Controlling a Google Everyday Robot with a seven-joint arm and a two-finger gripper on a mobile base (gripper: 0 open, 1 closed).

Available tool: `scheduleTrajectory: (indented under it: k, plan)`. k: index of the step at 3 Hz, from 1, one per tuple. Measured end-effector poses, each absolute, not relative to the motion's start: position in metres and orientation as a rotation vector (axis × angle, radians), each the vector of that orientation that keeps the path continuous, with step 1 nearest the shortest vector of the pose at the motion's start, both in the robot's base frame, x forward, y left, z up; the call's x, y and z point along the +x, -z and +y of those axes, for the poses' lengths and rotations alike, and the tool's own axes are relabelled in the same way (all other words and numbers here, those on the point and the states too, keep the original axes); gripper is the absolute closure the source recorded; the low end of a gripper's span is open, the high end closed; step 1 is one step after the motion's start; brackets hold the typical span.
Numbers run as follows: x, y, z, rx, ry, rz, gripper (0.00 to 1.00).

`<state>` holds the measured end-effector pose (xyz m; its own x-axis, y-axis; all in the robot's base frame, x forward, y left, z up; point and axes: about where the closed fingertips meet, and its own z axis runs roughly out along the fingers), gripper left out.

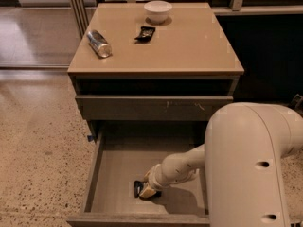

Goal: Place rxbar blueberry into middle drawer

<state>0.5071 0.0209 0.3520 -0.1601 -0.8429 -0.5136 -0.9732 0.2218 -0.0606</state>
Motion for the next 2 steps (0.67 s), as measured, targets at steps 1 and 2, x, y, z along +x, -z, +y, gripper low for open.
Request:
scheduleTrajectory:
  k: [1,2]
  plan:
    - [0.5071,-0.3519,0.0209,-1.673,-0.396,2.061,1.0]
    - [0.5092,-0.3519,0.02,-1.664,-0.398,2.074,1.0]
